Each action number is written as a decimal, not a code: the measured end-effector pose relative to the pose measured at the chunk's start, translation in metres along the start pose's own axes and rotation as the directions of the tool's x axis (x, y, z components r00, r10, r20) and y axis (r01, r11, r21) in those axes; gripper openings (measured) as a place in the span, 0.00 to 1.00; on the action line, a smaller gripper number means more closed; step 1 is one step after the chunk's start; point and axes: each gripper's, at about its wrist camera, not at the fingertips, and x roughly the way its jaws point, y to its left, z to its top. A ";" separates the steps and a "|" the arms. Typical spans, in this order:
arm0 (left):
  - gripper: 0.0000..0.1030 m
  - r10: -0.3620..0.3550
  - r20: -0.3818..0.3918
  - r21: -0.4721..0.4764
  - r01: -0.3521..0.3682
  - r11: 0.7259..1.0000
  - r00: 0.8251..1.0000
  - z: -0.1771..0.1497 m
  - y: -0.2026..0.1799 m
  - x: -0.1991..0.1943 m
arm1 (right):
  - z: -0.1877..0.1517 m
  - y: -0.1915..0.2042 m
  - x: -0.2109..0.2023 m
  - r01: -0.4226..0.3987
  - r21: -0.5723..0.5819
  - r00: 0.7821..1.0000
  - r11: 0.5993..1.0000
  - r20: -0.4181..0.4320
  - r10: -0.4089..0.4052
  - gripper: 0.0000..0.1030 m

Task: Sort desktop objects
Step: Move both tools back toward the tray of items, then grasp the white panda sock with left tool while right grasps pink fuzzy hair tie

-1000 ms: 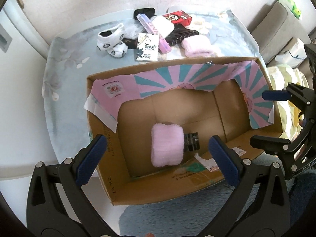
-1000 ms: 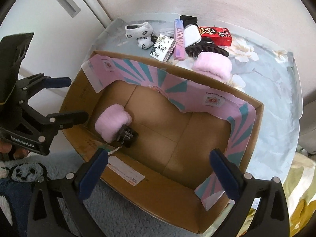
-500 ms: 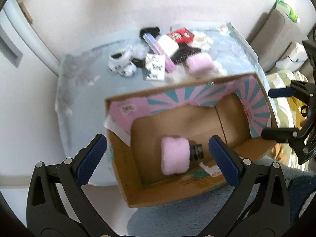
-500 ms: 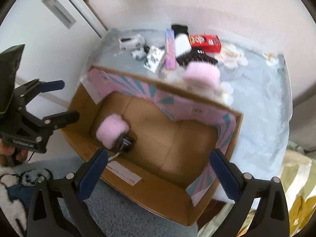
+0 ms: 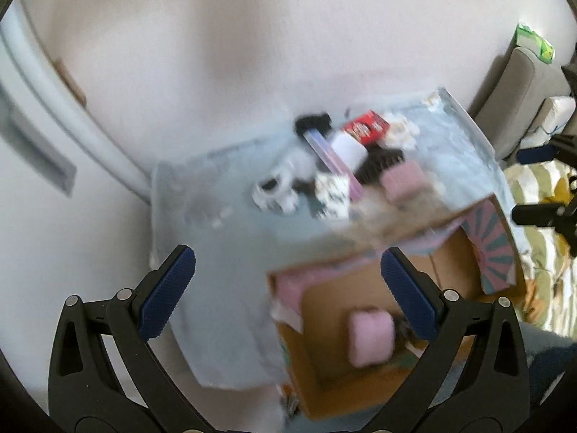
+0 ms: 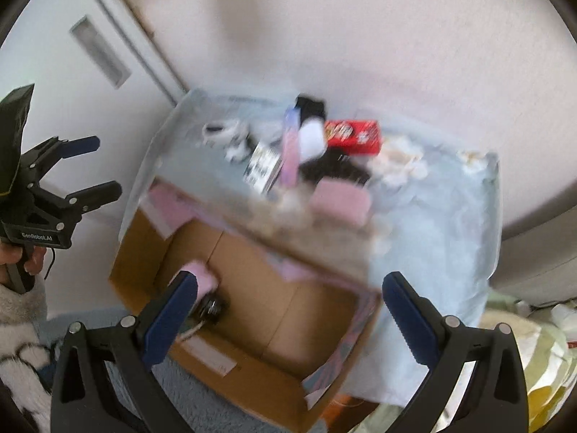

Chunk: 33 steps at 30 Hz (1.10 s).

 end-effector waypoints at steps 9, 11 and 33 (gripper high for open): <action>1.00 -0.016 -0.067 0.042 0.019 0.999 0.998 0.033 0.016 0.067 | 0.033 -0.046 0.060 0.040 0.187 0.985 0.982 -0.172 -0.008 0.99; 1.00 -0.003 -0.082 0.070 0.009 0.998 0.997 0.038 0.016 0.082 | 0.036 -0.050 0.079 0.037 0.210 0.976 0.977 -0.218 0.010 0.99; 0.94 -0.099 -0.173 0.102 0.118 0.988 0.980 0.054 0.031 0.189 | 0.059 -0.070 0.201 0.163 0.371 0.916 0.914 -0.400 -0.001 0.99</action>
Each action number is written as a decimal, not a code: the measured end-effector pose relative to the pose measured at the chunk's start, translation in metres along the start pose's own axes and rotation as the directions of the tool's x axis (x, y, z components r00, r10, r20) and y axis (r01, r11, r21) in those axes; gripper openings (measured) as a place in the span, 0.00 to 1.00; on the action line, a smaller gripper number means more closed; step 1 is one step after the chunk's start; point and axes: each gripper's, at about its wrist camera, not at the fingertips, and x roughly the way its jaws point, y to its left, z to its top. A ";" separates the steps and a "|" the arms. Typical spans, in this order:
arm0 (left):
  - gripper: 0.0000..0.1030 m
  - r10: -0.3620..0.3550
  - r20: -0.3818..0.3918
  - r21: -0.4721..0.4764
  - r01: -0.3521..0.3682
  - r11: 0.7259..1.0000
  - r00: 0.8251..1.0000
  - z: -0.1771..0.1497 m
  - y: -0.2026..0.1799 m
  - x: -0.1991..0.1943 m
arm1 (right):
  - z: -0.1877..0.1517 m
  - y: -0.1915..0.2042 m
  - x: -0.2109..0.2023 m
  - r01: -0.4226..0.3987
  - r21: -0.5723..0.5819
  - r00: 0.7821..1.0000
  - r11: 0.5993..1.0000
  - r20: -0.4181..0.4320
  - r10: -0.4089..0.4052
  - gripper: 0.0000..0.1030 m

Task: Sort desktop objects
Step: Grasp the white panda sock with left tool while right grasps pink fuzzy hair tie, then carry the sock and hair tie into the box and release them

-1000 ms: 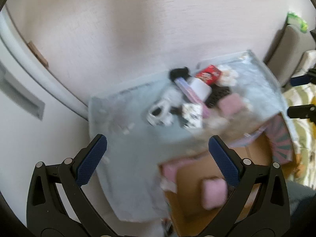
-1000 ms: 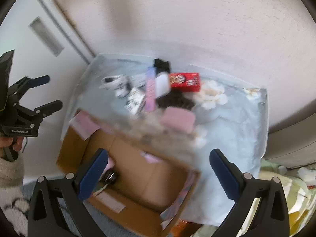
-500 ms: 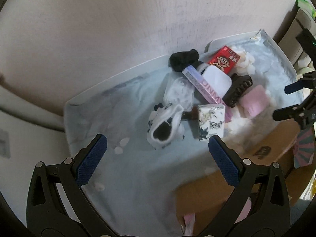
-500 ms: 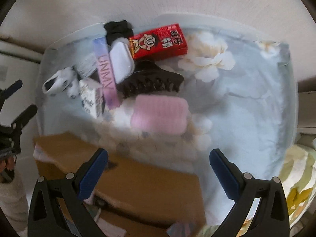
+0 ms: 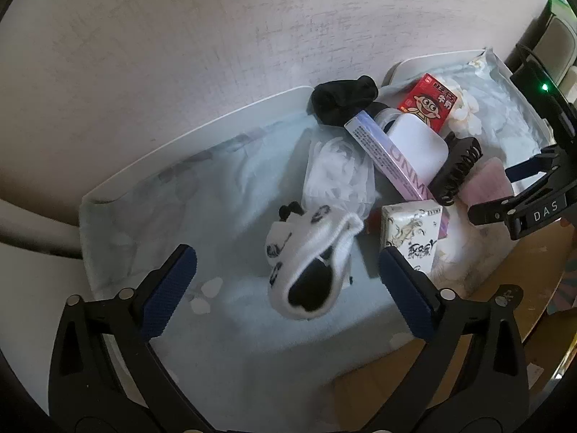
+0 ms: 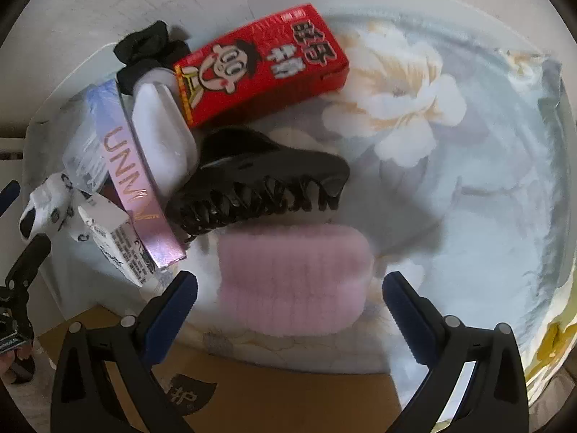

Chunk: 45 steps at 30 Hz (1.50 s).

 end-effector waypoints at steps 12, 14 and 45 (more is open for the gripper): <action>0.32 -0.002 -0.030 0.058 0.004 0.998 1.000 -0.003 -0.004 0.011 | -0.011 -0.008 -0.007 -0.032 0.023 0.998 0.999 0.050 0.031 0.58; 0.32 -0.008 -0.017 0.062 0.009 0.998 1.000 -0.003 -0.003 0.007 | -0.014 -0.010 -0.011 -0.039 0.031 0.997 0.999 0.062 0.037 0.54; 0.31 -0.044 0.131 -0.008 0.045 0.999 0.990 -0.034 -0.048 -0.147 | -0.127 0.016 -0.171 -0.130 -0.159 0.924 0.979 0.338 0.177 0.35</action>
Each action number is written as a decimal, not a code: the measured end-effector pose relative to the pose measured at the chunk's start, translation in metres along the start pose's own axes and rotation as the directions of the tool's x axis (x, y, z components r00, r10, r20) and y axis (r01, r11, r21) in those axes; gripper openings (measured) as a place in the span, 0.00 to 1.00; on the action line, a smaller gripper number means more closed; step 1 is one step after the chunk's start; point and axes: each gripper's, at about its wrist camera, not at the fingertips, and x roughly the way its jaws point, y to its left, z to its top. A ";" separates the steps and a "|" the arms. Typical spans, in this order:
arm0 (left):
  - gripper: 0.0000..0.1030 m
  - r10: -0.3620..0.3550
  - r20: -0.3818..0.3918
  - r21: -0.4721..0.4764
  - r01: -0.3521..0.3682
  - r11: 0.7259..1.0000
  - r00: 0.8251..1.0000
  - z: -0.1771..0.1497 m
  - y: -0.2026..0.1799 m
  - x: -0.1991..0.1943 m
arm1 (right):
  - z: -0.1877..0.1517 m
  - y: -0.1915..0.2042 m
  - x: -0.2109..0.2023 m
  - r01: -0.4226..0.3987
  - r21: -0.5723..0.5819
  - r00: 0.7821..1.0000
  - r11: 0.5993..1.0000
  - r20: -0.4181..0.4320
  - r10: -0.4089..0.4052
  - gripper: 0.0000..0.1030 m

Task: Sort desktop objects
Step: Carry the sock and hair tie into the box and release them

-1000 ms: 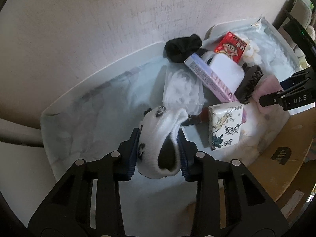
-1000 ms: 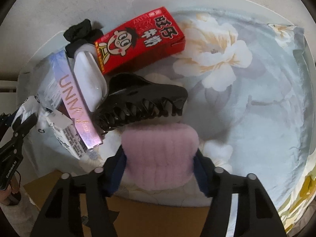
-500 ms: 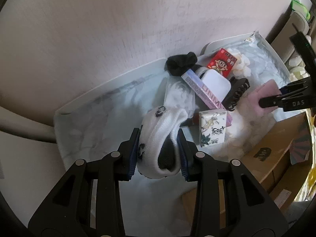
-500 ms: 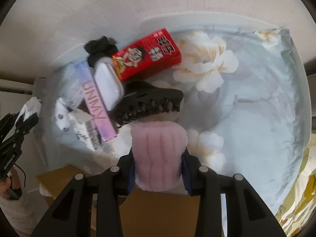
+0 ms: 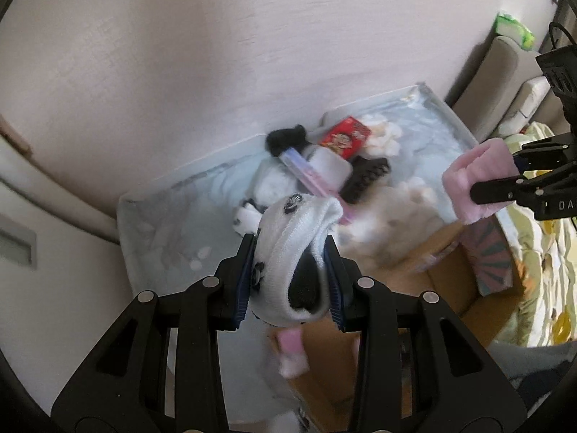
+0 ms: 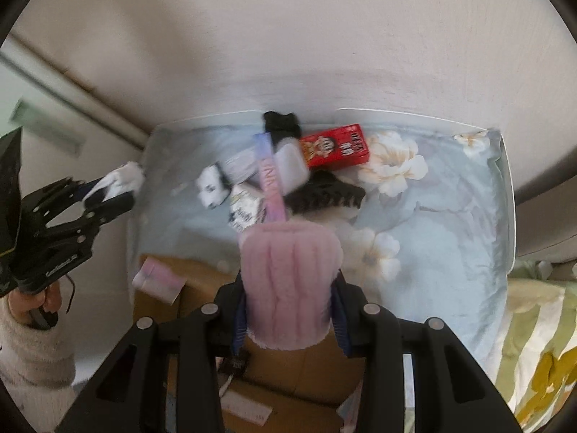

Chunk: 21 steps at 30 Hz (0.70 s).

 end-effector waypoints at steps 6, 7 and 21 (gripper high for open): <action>0.31 -0.009 -0.024 -0.016 0.009 1.000 1.000 -0.036 -0.035 -0.010 | -0.042 0.010 0.007 -0.032 -0.031 0.999 0.999 -0.033 0.031 0.35; 0.31 -0.014 -0.033 -0.024 0.013 1.000 0.999 -0.042 -0.039 -0.010 | -0.047 0.010 0.012 -0.024 -0.015 0.999 1.000 -0.035 0.024 0.35; 0.31 -0.107 -0.193 -0.138 0.081 0.987 0.975 -0.109 -0.076 0.039 | -0.109 0.002 0.060 -0.045 0.010 0.984 0.999 -0.172 0.046 0.35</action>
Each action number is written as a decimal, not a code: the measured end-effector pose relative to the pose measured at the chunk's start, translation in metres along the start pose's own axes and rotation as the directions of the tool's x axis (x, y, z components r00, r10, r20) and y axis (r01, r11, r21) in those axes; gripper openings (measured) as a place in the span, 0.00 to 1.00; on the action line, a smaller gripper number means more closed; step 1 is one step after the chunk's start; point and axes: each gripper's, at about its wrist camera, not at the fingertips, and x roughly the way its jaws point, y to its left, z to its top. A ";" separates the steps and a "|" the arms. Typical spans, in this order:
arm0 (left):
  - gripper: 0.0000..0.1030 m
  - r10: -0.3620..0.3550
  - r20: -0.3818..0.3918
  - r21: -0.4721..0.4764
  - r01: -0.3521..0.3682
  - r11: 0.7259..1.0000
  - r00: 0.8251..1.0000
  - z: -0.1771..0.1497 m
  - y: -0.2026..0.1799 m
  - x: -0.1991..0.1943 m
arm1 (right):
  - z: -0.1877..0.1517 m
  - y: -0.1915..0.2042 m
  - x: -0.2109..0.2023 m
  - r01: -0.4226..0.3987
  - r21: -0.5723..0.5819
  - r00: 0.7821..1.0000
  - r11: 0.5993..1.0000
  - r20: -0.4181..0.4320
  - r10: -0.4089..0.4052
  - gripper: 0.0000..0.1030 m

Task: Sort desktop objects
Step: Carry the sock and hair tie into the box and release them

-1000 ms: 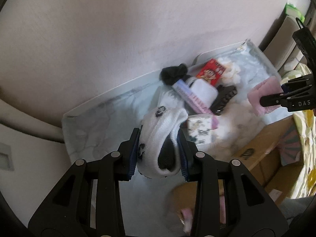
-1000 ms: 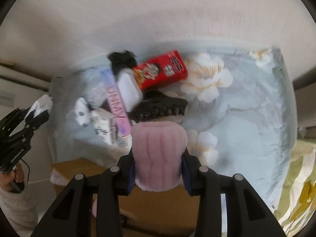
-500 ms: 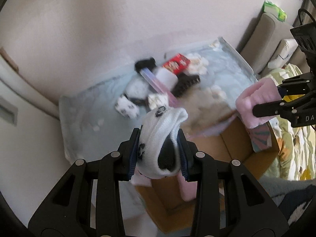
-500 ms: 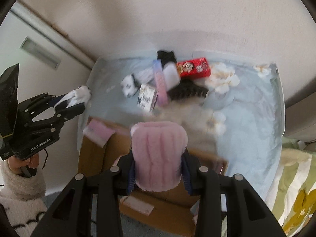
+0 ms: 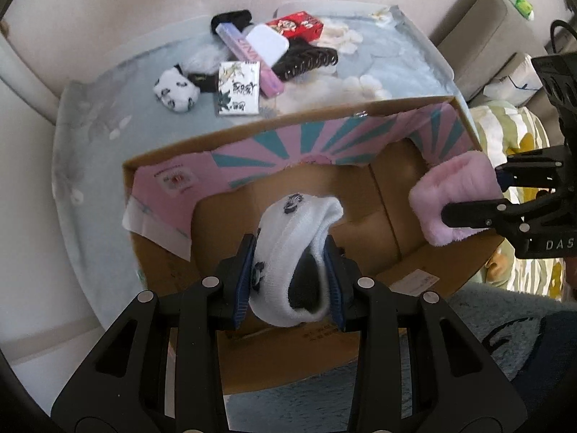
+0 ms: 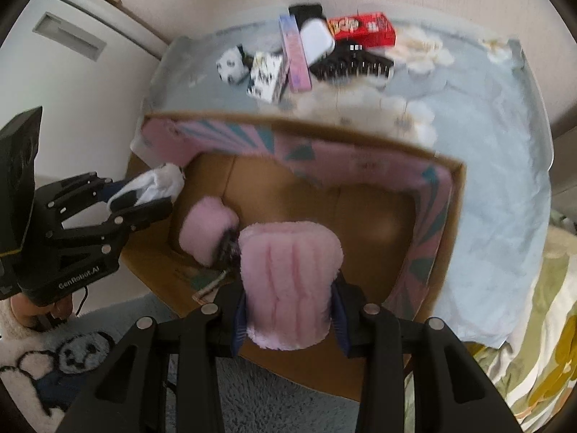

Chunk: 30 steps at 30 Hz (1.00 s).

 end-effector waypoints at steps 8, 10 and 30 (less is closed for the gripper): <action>0.31 0.020 -0.009 -0.003 -0.020 1.000 1.000 0.002 -0.003 0.001 | -0.001 -0.002 -0.002 0.008 -0.003 1.000 1.000 -0.001 -0.008 0.35; 0.31 0.019 -0.012 -0.006 -0.020 1.000 1.000 0.002 -0.004 0.001 | -0.001 -0.003 -0.002 0.007 0.003 1.000 1.000 -0.003 -0.007 0.35; 1.00 0.072 0.076 -0.043 -0.069 0.997 0.994 0.003 0.002 -0.031 | -0.006 -0.008 -0.016 -0.003 0.055 0.999 0.998 0.039 0.001 1.00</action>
